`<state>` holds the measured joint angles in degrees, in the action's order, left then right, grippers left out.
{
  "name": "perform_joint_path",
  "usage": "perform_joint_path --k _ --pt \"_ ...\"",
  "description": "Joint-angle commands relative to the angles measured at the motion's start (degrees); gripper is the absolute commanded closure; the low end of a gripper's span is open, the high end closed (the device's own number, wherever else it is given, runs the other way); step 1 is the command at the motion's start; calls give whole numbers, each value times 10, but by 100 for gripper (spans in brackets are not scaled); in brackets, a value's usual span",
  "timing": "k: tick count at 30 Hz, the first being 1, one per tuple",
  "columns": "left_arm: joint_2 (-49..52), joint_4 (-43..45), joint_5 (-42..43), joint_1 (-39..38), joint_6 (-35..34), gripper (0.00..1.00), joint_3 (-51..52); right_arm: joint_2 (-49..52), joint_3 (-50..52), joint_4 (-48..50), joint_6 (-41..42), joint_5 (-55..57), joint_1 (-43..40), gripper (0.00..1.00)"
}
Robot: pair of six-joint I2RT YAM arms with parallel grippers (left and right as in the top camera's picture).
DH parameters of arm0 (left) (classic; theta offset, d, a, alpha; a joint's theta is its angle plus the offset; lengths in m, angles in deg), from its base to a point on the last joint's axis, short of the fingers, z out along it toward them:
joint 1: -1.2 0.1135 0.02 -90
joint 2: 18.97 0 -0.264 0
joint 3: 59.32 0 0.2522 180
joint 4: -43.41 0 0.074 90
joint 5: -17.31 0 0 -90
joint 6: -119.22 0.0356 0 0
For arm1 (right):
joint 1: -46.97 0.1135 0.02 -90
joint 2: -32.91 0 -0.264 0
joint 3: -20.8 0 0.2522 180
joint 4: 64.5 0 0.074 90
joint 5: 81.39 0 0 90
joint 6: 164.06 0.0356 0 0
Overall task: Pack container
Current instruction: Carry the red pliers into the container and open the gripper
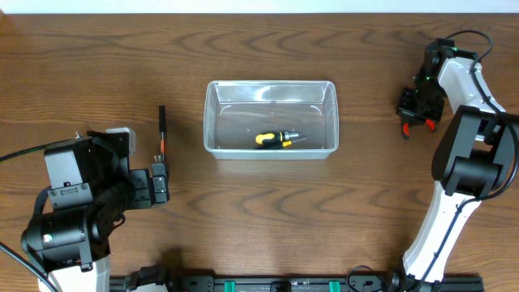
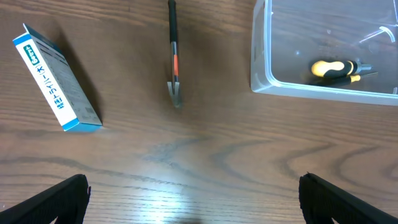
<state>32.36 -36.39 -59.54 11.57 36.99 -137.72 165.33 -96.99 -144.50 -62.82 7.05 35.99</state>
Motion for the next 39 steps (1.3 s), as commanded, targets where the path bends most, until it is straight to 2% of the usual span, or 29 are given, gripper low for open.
perform_joint_path --k 1,10,14,18,25,29,39 --pt "-1 -1 -3 -2 8 2 -11 -56 -31 -6 -58 -4 32 99" --pt "-1 -1 -3 -2 8 2 -11 -231 -63 5 -237 -4 177 99" --pt "-1 -1 -3 -2 8 2 -11 -249 -63 -6 -337 -4 262 99" --pt "-1 -1 -3 -2 8 2 -11 -233 -60 -8 -404 -5 332 99" --pt "-1 -1 -3 -2 8 2 -11 -153 -60 -2 -410 -25 386 99" --pt "-1 -1 -3 -2 8 2 -11 -93 -60 -6 -384 -35 389 99" --pt "-1 -1 -3 -2 8 2 -11 -7 -60 -32 -383 -35 389 99"
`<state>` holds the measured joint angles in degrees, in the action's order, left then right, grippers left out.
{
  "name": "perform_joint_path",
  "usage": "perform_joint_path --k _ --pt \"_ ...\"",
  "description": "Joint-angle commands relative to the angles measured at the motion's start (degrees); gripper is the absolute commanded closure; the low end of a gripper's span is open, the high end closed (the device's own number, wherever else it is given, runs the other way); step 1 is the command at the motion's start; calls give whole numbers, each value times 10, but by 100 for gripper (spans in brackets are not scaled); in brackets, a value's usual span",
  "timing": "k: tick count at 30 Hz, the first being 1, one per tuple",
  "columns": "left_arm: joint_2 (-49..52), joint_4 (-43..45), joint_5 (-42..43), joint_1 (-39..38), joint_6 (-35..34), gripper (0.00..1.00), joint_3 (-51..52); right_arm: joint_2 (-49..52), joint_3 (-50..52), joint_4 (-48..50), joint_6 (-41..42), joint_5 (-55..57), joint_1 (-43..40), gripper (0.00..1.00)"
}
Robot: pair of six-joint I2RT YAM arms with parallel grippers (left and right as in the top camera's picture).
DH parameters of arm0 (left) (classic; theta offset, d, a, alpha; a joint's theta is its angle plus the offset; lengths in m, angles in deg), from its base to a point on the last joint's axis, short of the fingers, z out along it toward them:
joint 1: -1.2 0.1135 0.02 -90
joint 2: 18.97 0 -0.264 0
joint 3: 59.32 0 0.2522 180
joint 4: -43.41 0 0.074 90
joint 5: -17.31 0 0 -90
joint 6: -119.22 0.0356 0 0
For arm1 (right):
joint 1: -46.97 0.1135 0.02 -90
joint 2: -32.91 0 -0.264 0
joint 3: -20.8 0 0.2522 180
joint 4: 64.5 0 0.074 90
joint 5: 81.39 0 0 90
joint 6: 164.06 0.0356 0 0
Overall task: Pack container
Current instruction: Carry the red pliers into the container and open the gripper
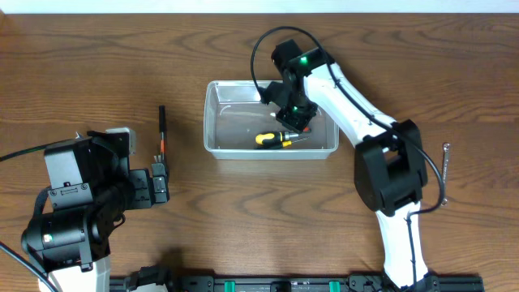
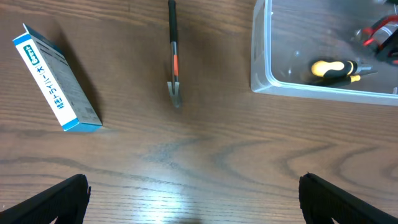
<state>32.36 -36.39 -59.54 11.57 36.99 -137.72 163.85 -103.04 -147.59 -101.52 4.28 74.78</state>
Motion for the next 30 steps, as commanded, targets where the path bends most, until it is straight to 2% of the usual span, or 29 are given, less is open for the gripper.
perform_joint_path --k 1,5,7,9,12,14,17,18,22,27,30 --pt "-1 -1 -3 -2 8 2 -11 11 1 -1 4 -7 1 99" --pt "-1 -1 -3 -2 8 2 -11 12 1 -1 4 -7 1 96" --pt "-1 -1 -3 -2 8 2 -11 12 1 -2 4 -7 0 73" --pt "-1 -1 -3 -2 8 2 -11 12 1 -4 4 -6 -1 59" --pt "-1 -1 -3 -2 8 2 -11 10 0 -5 4 -6 -3 50" --pt "-1 -1 -3 -2 8 2 -11 8 0 -6 4 -6 -4 50" --pt "-1 -1 -3 -2 8 2 -11 5 0 -5 9 -5 -9 52" --pt "-1 -1 -3 -2 8 2 -11 3 0 -5 11 -2 -12 56" --pt "-1 -1 -3 -2 8 2 -11 -7 0 1 47 26 -19 97" --pt "-1 -1 -3 -2 8 2 -11 -23 0 3 72 40 -26 99" --pt "-1 -1 -3 -2 8 2 -11 -33 0 3 120 62 -33 99"
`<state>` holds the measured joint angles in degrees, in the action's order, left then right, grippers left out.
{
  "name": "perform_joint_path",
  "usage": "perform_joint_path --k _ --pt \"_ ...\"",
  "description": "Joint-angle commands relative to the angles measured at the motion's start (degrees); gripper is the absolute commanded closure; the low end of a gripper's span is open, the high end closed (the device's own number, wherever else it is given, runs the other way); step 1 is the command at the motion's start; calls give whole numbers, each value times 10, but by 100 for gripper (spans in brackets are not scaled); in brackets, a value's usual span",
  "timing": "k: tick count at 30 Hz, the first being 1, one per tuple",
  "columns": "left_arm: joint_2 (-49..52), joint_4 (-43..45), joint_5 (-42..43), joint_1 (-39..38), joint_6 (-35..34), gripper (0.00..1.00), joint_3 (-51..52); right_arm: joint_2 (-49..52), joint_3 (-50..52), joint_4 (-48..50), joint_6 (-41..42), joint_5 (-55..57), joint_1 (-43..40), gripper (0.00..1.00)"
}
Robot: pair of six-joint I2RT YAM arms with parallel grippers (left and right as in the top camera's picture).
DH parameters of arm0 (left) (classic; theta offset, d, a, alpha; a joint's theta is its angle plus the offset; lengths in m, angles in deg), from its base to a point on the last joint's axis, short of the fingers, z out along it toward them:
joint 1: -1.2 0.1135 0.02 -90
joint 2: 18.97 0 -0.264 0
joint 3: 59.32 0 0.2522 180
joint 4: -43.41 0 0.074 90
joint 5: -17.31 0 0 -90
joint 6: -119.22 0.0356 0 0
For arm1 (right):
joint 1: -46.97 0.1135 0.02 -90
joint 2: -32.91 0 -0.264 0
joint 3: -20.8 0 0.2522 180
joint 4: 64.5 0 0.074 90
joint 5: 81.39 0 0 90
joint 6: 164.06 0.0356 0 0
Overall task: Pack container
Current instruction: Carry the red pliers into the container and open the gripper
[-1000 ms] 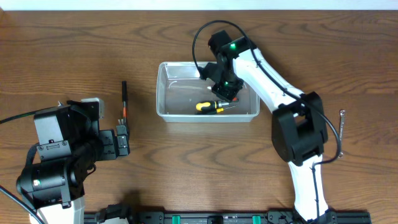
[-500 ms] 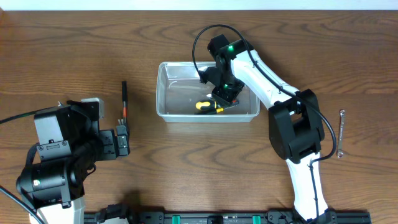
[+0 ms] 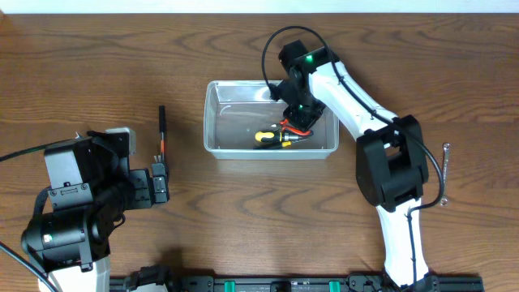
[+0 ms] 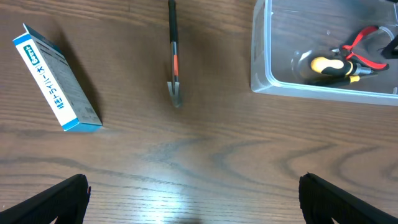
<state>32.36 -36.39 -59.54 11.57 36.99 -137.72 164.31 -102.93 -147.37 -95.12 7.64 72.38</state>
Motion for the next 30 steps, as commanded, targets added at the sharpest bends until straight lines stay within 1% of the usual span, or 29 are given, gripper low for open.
perform_joint_path --k 1,5,14,21,30 --pt "-1 -1 -3 -2 8 2 -11 -39 -1 1 73 37 -11 99" --pt "-1 -1 -3 -2 8 2 -11 -40 -1 -5 119 45 -24 99" --pt "-1 -1 -3 -2 8 2 -11 -40 -1 -40 168 44 -51 99" --pt "-1 -2 -3 -2 8 2 -11 -40 -1 -50 183 44 -69 99" --pt "-1 -2 -3 -2 8 2 -11 -40 -1 -53 183 44 -88 99"
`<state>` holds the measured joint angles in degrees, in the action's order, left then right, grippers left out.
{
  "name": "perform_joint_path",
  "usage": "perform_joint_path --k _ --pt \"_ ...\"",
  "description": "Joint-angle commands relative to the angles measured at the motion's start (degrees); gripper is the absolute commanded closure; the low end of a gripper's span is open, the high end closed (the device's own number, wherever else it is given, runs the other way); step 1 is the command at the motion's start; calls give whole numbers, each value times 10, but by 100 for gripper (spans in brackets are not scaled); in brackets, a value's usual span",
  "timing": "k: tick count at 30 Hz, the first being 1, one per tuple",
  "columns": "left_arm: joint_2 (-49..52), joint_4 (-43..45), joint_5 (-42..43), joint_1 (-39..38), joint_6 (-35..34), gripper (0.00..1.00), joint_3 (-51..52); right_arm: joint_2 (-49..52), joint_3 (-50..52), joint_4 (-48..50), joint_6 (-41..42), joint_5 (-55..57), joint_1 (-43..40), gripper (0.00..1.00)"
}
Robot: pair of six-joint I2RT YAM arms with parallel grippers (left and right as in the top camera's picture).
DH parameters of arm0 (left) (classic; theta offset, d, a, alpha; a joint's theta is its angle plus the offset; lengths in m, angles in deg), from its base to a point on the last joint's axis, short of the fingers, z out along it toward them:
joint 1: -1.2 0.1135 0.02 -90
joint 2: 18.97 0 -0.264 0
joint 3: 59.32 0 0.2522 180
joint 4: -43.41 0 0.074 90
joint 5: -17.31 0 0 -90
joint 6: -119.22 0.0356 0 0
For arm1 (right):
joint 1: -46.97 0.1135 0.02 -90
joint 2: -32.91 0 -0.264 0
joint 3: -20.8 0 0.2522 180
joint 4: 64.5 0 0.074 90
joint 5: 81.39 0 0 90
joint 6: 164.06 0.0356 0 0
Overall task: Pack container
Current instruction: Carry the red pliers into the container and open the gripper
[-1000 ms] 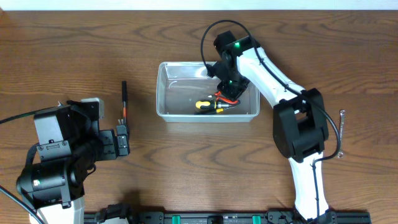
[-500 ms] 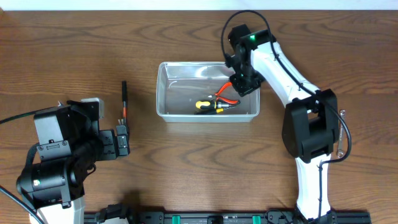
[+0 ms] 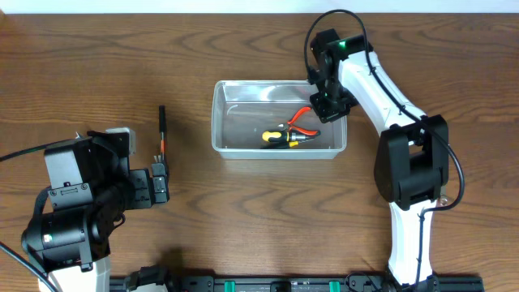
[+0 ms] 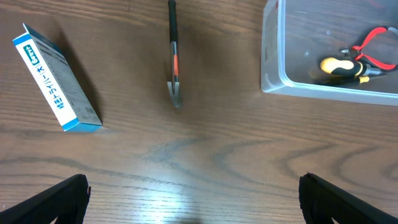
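Note:
A clear plastic container [image 3: 280, 89] stands at the table's middle. Inside lie a yellow-and-black screwdriver [image 3: 278, 138] and red-handled pliers [image 3: 303, 122], both also in the left wrist view, the screwdriver [image 4: 341, 66] below the pliers [image 4: 373, 45]. My right gripper [image 3: 330, 105] hovers over the container's right end, clear of the pliers and holding nothing. My left gripper [image 4: 194, 208] is open low over bare wood at the left, its fingertips [image 4: 62, 198] wide apart.
A thin black tool with an orange band [image 4: 174, 59] lies left of the container. A blue-and-white box [image 4: 57, 78] lies further left, mostly hidden under my left arm in the overhead view. My left arm's base [image 3: 69, 211] fills the front left corner.
My right gripper has gone from over the pliers in the container to its right end. The pliers lie free inside. The container sits a little further right.
My right gripper was at the far right of the table on the red-handled pliers. Then it was over the container with them, then low inside beside the screwdriver. Now the pliers rest in the container and the gripper is off them. My left arm stayed still.

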<state>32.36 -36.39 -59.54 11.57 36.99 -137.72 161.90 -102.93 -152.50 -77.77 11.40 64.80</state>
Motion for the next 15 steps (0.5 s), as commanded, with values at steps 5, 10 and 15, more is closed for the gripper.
perform_joint_path --k 5,10,15 --pt "-1 -2 -3 -2 8 2 -11 -16 -1 -4 9 6 -17 99" --pt "-1 -1 -3 -2 8 2 -11 -19 -2 -2 -17 -13 -6 99" --pt "-1 -1 -3 -2 8 2 -11 -47 -23 1 -17 -20 20 99"
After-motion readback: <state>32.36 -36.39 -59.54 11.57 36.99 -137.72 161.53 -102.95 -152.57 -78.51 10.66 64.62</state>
